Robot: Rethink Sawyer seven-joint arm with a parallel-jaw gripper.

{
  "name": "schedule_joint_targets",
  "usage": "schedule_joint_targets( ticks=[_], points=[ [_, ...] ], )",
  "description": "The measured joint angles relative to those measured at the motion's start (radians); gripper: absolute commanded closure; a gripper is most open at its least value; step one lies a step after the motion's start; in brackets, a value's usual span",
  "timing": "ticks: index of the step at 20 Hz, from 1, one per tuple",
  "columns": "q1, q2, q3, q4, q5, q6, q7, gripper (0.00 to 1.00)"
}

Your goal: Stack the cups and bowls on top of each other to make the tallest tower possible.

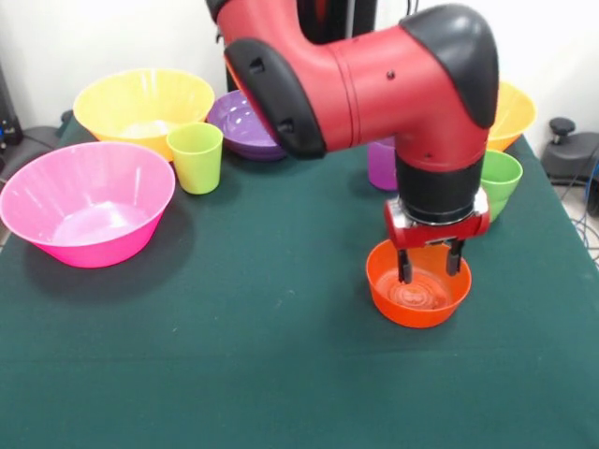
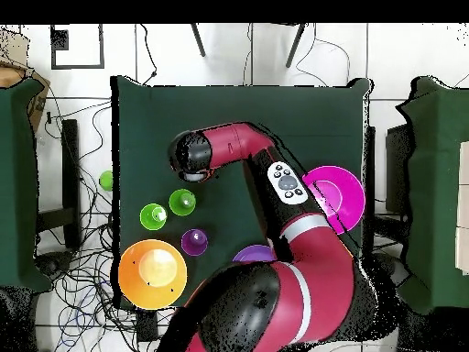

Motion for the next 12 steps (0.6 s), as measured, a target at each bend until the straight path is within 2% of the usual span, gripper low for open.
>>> schedule_joint_targets(
  ticks=[4, 12],
  points=[
    [-0.008, 0.031, 0.0, -0.001, -0.02, 0.0, 0.0, 0.0],
    [-0.003, 0.037, 0.003, -0.004, -0.047, 0.001, 0.0, 0.0]
  ],
)
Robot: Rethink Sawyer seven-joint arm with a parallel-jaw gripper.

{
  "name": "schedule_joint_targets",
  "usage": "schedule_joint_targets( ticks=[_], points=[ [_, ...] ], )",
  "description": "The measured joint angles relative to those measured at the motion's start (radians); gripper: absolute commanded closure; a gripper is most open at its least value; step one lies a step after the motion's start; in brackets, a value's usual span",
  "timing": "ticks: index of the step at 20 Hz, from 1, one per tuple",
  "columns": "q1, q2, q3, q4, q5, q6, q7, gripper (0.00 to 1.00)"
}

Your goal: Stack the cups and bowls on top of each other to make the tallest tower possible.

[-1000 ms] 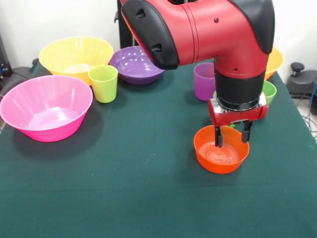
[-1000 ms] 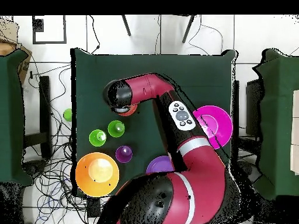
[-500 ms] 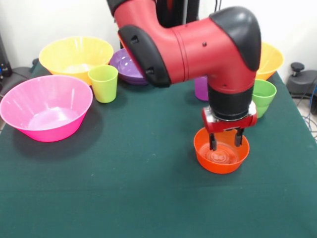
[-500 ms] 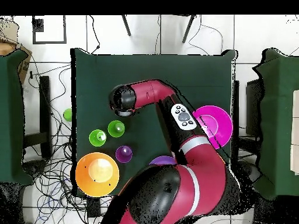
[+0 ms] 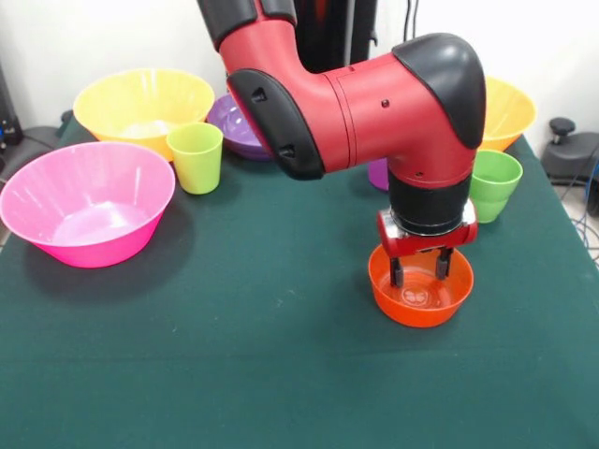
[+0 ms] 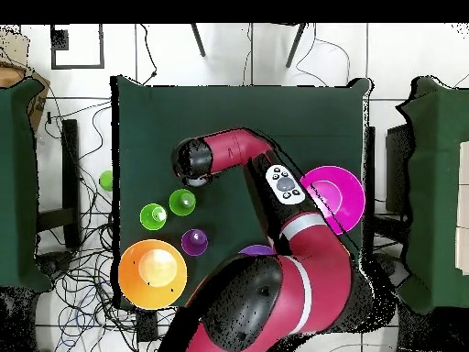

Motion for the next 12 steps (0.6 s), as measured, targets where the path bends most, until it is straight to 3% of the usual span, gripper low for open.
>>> schedule_joint_targets(
  ticks=[12],
  points=[
    [-0.022, 0.012, 0.028, -0.01, -0.002, 0.033, -0.054, 0.0]
  ],
)
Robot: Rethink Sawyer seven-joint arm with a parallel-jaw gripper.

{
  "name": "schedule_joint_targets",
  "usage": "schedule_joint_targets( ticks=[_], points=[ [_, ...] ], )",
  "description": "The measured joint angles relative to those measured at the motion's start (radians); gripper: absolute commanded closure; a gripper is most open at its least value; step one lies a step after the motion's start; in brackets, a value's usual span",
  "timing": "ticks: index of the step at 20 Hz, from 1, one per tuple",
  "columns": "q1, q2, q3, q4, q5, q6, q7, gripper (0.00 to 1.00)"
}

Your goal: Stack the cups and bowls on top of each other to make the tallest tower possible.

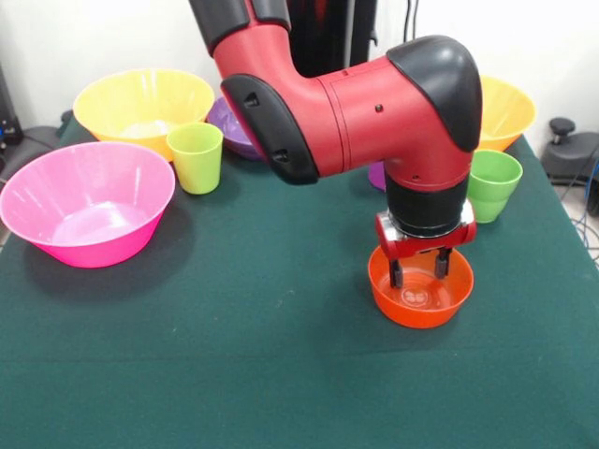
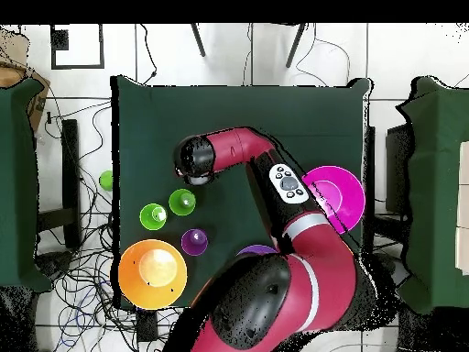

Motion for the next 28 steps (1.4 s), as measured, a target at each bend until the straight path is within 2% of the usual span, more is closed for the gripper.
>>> schedule_joint_targets(
  ticks=[9, 17, 28],
  points=[
    [-0.041, 0.013, 0.032, -0.004, 0.0, 0.012, -0.143, 0.0],
    [-0.062, 0.025, 0.045, -0.025, -0.002, 0.02, -0.224, 0.0],
    [-0.062, 0.078, 0.092, -0.145, -0.003, 0.194, -0.363, 0.0]
  ],
)
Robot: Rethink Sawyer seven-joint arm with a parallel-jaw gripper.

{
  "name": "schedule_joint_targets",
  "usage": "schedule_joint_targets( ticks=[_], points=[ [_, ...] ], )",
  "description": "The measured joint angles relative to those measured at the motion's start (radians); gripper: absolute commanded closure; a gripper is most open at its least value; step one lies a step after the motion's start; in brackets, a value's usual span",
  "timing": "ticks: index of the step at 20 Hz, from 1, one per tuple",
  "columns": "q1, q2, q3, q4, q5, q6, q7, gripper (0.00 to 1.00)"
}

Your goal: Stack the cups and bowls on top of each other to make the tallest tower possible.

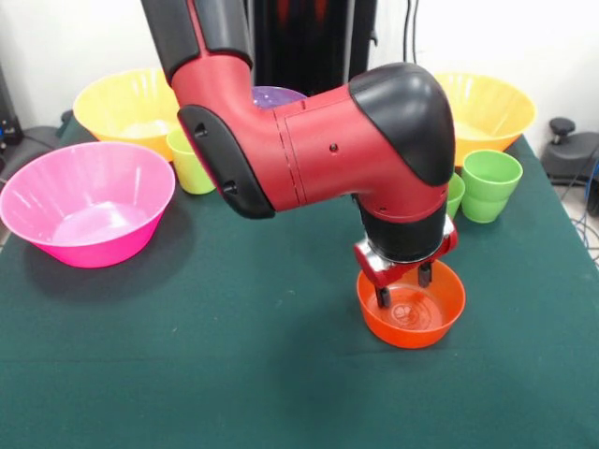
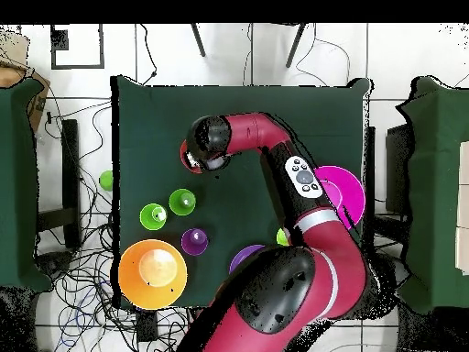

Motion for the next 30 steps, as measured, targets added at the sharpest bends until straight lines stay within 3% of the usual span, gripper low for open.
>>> schedule_joint_targets(
  ticks=[19, 30],
  points=[
    [-0.001, 0.018, 0.001, -0.079, -0.003, 0.002, -0.125, 0.0],
    [0.001, -0.003, 0.0, -0.149, -0.072, 0.04, -0.245, 0.0]
  ],
)
